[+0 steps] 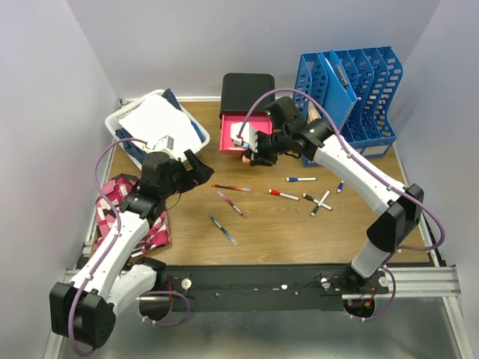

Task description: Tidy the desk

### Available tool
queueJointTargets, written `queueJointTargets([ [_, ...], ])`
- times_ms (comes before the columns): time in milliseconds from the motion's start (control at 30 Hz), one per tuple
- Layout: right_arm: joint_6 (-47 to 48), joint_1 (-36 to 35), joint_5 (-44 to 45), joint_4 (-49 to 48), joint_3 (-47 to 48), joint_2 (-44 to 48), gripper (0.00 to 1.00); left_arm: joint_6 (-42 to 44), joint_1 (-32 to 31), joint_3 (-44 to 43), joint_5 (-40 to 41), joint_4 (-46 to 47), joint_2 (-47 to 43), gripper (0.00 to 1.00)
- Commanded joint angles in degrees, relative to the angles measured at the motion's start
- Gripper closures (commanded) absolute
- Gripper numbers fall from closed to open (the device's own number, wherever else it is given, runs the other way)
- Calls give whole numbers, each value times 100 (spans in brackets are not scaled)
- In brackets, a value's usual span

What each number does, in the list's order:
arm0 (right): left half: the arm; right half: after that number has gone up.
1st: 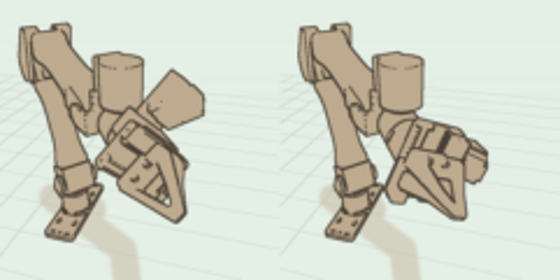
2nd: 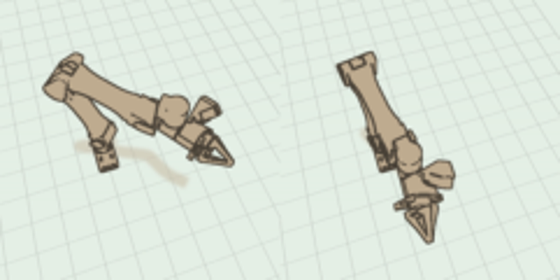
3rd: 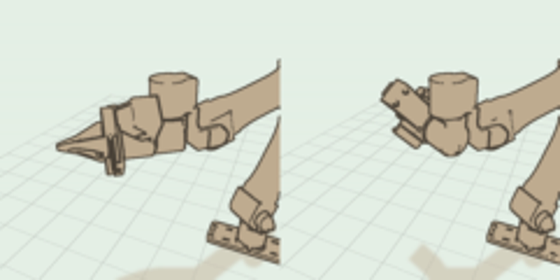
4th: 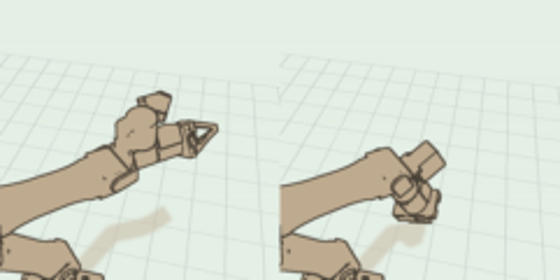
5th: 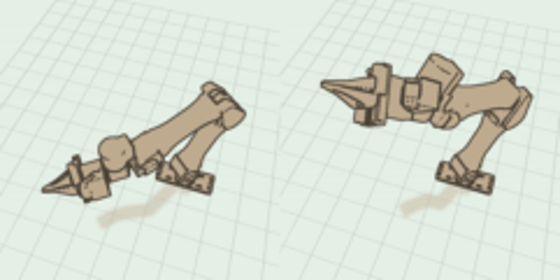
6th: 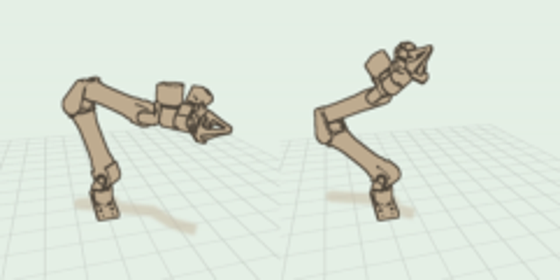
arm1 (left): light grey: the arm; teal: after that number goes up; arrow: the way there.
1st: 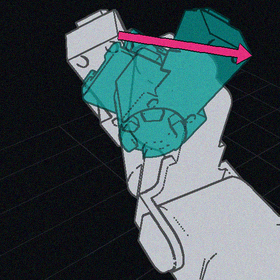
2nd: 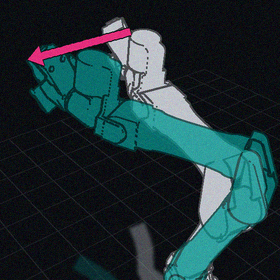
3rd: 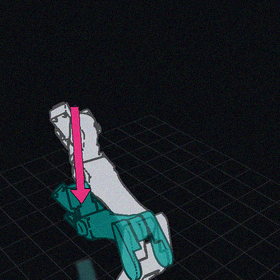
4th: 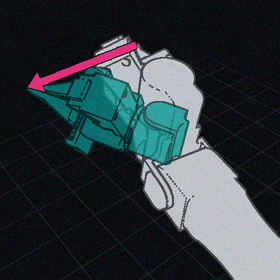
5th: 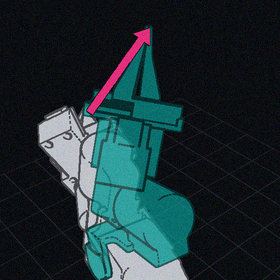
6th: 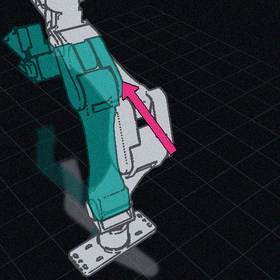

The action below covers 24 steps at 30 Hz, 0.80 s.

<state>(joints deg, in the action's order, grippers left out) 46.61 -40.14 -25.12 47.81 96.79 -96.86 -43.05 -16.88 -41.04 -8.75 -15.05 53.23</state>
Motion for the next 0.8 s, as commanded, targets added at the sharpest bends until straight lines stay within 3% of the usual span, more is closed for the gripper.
queueJointTargets([
  [0,76,-3,490,-263,735,-412,100,-2,45,183,-197,257,-138,1],
  [333,-521,261,1589,-1178,1947,-1834,99,-151,45,482,-294,371,-410,1],
  [600,-758,437,2090,-1643,2177,-2530,96,-151,45,562,-311,274,-603,1],
  [700,-864,498,2134,-1678,2203,-2671,79,-125,45,562,-311,222,-621,1],
  [733,-899,507,2178,-1679,2212,-2698,64,-116,45,553,-302,196,-621,1],
  [767,-943,516,2178,-1644,2256,-2724,57,-107,45,527,-302,187,-621,1],
])
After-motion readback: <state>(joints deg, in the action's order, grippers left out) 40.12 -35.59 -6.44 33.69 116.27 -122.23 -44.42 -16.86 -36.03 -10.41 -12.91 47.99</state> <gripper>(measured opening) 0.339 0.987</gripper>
